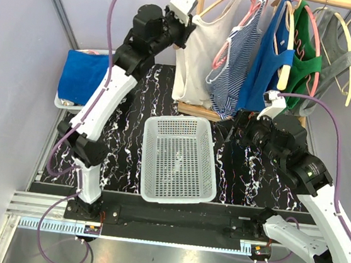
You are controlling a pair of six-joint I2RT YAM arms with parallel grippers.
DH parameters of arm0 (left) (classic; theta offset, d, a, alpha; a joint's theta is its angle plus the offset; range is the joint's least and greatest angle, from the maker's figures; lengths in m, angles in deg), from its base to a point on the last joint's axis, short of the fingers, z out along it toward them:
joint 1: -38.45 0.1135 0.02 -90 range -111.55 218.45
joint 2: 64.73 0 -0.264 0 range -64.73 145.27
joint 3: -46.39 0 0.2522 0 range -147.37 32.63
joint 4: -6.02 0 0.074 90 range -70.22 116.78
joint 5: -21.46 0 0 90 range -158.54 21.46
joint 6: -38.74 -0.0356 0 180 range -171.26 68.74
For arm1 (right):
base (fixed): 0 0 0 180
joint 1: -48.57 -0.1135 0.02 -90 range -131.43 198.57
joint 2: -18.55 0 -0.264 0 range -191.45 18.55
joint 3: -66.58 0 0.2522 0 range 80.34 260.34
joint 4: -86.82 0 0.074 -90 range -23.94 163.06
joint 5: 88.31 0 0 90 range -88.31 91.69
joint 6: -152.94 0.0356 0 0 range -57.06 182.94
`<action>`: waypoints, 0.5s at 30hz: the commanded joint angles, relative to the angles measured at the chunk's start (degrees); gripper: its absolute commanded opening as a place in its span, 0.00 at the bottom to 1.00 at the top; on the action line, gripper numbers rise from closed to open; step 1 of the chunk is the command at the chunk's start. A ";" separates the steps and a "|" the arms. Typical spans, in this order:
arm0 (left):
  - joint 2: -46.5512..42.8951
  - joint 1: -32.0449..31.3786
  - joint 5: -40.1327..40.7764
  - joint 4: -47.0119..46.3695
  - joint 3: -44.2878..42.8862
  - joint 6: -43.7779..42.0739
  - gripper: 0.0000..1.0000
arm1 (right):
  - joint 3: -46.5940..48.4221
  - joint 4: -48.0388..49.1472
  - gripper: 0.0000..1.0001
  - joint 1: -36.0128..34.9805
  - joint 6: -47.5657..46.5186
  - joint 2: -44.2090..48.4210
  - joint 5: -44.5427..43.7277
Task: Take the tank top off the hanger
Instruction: Pick up the hanger from the clothesline.
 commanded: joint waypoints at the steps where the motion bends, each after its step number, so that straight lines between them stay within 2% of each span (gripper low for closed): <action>1: -10.06 0.27 3.22 -10.21 -1.49 -0.29 0.00 | 0.71 1.43 0.96 -0.46 0.73 0.73 -0.29; 6: -17.26 0.44 5.86 -5.29 4.92 0.60 0.00 | 2.20 1.25 0.96 -0.55 0.56 0.82 -1.78; 12: -28.24 0.53 5.16 -0.98 13.79 1.48 0.00 | 4.13 2.39 0.95 -0.46 0.38 -0.85 -1.78; 15: -32.29 0.53 5.16 0.43 13.81 1.83 0.00 | 4.84 3.09 0.94 -0.46 0.38 -1.72 -1.17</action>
